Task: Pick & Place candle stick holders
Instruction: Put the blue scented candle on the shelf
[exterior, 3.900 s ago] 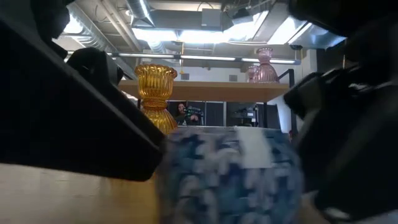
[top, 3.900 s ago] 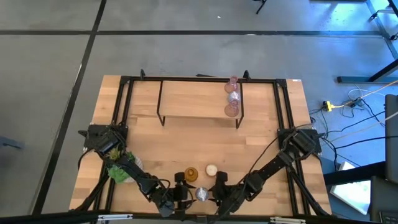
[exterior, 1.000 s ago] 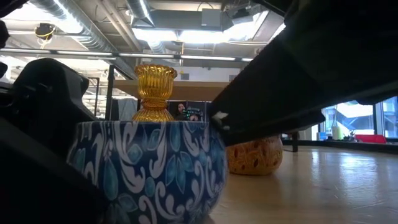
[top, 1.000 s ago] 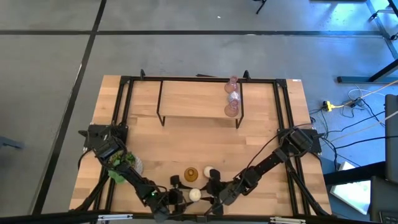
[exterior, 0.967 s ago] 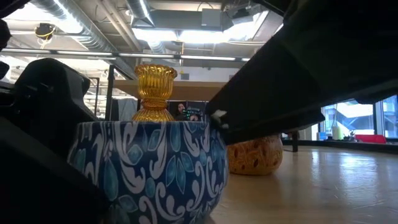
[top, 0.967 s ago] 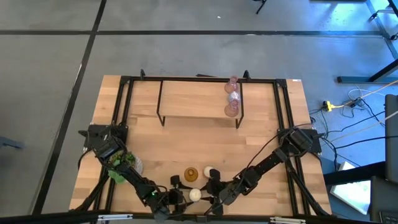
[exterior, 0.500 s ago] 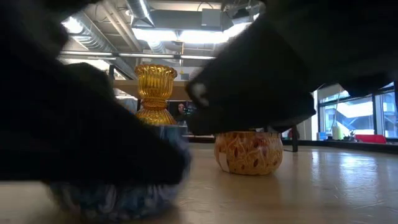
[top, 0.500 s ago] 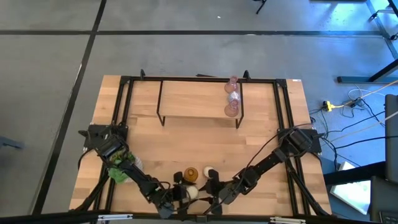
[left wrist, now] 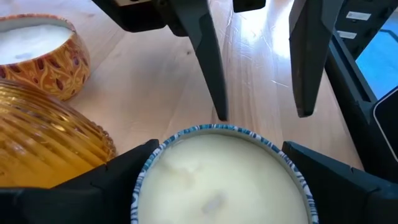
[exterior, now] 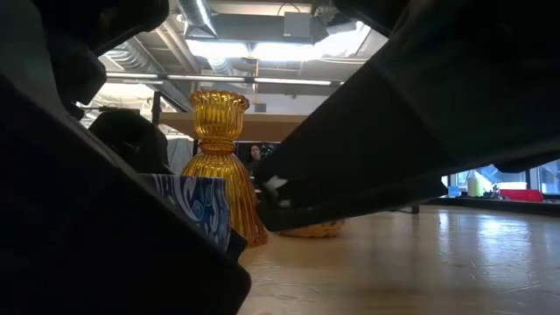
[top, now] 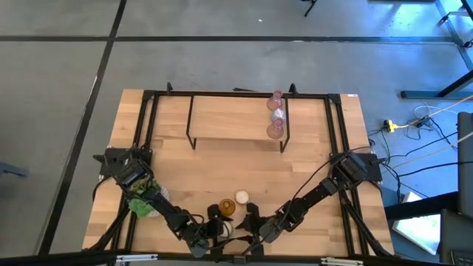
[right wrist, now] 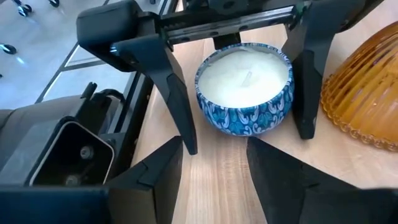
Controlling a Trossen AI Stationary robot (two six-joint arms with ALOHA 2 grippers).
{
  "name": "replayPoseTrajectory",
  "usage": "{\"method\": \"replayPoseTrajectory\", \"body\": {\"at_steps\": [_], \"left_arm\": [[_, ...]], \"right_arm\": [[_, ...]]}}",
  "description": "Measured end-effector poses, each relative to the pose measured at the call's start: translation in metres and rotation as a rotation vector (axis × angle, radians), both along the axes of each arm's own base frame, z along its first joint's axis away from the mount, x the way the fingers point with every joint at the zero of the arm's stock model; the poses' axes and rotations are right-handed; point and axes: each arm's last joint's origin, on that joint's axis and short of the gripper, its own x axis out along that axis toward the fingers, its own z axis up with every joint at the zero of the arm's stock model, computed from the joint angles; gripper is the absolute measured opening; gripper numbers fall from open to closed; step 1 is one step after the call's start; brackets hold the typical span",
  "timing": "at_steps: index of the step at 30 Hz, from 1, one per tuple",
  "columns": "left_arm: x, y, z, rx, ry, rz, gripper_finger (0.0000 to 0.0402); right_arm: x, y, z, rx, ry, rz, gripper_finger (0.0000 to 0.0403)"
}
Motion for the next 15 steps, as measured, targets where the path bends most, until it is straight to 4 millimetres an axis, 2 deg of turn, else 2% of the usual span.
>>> {"method": "replayPoseTrajectory", "body": {"at_steps": [6, 12, 15], "left_arm": [[-0.0002, -0.0002, 0.0000, -0.011, 0.004, -0.001, 0.0332], [-0.0012, -0.0001, -0.0006, -0.004, 0.005, 0.006, 0.0284], [-0.0017, -0.0007, -0.0007, -0.005, 0.004, 0.005, 0.0282]], "right_arm": [[-0.0001, 0.0002, 0.0000, 0.000, 0.000, 0.001, 0.0183], [-0.0022, 0.0030, -0.0002, 0.022, 0.015, 0.023, 0.0183], [-0.0055, 0.0072, 0.0001, 0.023, 0.015, 0.035, 0.0183]]}}
